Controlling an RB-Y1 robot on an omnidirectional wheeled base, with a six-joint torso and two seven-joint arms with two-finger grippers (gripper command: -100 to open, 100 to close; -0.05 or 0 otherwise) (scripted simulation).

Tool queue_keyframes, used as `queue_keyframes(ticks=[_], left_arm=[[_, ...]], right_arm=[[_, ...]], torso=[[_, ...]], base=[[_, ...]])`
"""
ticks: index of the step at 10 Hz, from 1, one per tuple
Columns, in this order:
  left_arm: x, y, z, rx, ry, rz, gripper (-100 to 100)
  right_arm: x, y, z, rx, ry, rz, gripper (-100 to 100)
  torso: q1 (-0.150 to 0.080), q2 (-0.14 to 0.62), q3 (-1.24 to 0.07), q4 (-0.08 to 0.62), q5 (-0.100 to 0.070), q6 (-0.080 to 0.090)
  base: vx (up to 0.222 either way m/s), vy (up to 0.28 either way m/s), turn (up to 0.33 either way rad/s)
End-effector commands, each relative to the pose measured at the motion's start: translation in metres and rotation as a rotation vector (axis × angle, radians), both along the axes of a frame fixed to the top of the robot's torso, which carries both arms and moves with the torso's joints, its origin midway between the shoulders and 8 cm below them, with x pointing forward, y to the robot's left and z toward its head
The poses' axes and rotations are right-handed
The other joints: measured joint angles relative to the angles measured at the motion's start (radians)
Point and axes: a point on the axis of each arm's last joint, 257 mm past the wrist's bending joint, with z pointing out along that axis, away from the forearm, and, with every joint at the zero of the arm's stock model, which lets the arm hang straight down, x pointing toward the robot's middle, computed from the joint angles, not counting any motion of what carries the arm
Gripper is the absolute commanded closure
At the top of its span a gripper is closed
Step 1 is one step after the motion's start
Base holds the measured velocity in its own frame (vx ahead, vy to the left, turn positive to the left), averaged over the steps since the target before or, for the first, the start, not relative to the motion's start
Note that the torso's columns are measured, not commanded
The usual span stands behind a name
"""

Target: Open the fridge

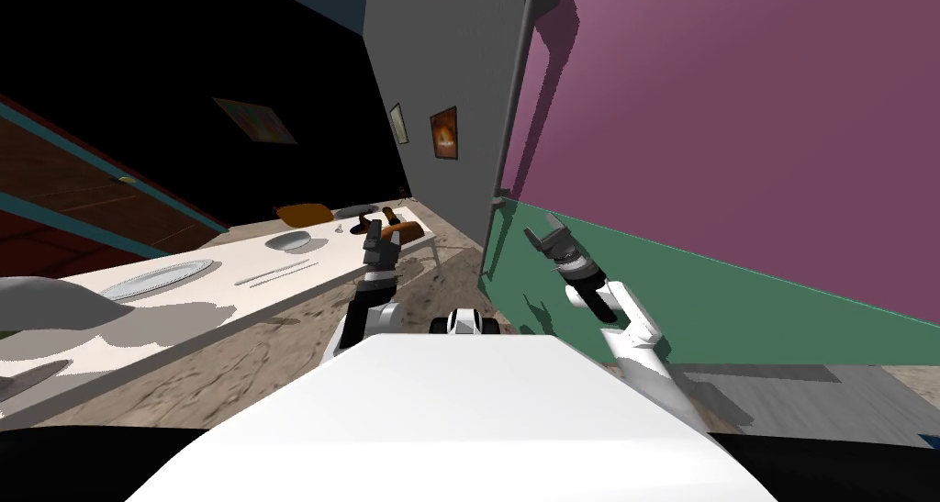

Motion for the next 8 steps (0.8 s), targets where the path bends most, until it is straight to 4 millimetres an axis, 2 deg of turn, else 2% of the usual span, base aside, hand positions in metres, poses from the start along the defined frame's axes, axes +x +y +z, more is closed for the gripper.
queue_keyframes(ticks=[1, 4, 5, 8], left_arm=[[0.000, 0.000, 0.000, 0.000, 0.000, 0.000, 0], [0.000, 0.000, 0.000, 0.000, 0.000, 0.000, 0], [0.000, 0.000, 0.000, 0.000, 0.000, 0.000, 0], [0.000, 0.000, 0.000, 0.000, 0.000, 0.000, 0]], right_arm=[[0.013, -0.008, -0.003, -0.205, -0.064, -0.053, -100], [0.029, -0.024, -0.005, -0.433, -0.134, -0.119, -100], [0.029, -0.024, -0.005, -0.444, -0.134, -0.117, -100], [0.045, -0.045, -0.001, -0.664, -0.201, -0.181, -100]], torso=[[0.000, -0.001, -0.001, 0.000, 0.000, 0.000], [-0.001, 0.002, 0.001, 0.000, 0.000, 0.000], [-0.001, 0.001, 0.001, 0.000, 0.000, 0.000], [0.000, 0.001, 0.001, 0.000, 0.000, 0.000]], base=[[0.086, 0.135, -0.037], [0.090, 0.128, -0.041], [0.057, 0.088, -0.009], [0.057, 0.098, -0.034]])
